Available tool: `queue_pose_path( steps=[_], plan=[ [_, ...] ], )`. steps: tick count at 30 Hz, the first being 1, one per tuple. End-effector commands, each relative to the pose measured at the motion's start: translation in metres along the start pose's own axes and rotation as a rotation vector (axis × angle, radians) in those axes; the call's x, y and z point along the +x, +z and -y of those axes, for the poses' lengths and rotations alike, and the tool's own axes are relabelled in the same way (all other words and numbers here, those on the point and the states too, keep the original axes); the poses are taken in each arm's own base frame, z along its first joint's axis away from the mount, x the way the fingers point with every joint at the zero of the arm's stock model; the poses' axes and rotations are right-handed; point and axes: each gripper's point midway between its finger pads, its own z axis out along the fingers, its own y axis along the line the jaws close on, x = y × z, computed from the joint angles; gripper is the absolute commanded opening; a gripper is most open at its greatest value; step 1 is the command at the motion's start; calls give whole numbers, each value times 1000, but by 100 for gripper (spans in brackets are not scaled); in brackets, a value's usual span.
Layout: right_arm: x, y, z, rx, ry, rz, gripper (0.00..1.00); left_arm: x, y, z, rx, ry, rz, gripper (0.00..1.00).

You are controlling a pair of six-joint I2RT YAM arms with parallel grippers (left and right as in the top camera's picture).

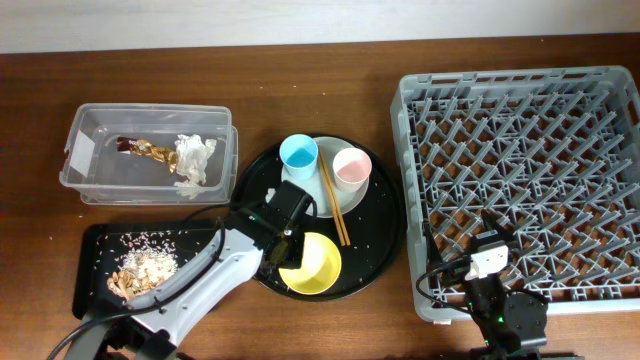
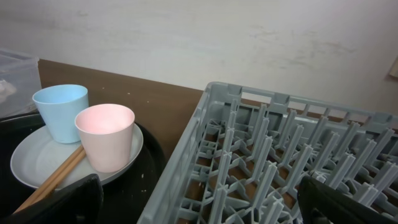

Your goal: Sort waste into correct bins and load items into the dishwasher rack

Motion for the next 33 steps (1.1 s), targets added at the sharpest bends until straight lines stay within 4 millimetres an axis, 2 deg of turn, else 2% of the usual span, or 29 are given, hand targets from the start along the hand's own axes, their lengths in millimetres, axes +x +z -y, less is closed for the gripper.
queue_pose_path(
  steps=[1,4,6,10,14,18,19,21,23,25,28,29,31,33],
  plan=[
    [3,0,0,3,2,-5,98,2,-1,3,20,15,2,20],
    [3,0,0,3,2,-5,98,-2,-1,-1,-3,14,22,7],
    [3,0,0,3,2,-5,98,-15,-5,-16,-88,2,75,4],
    [3,0,0,3,2,-5,98,-45,-29,-28,-99,-58,175,4],
    [3,0,0,3,2,-5,98,-48,-33,-39,-124,-82,190,5],
    [3,0,0,3,2,-5,98,-49,-34,-43,-145,-85,195,13],
    [3,0,0,3,2,-5,99,-48,-33,-43,-146,-84,191,22],
    [3,0,0,3,2,-5,98,-41,-33,-45,-153,-80,165,33],
    [3,0,0,3,2,-5,98,-41,-37,-45,-153,-80,165,33],
    [3,0,0,3,2,-5,98,-51,-54,-42,-133,-86,206,33],
    [3,0,0,3,2,-5,98,-73,-106,-18,25,-95,329,40],
    [3,0,0,3,2,-5,98,-75,-115,-16,45,-96,352,40],
    [3,0,0,3,2,-5,98,-72,-128,-16,63,-97,379,40],
    [3,0,0,3,2,-5,98,-61,-125,-5,129,-79,323,40]
  ],
)
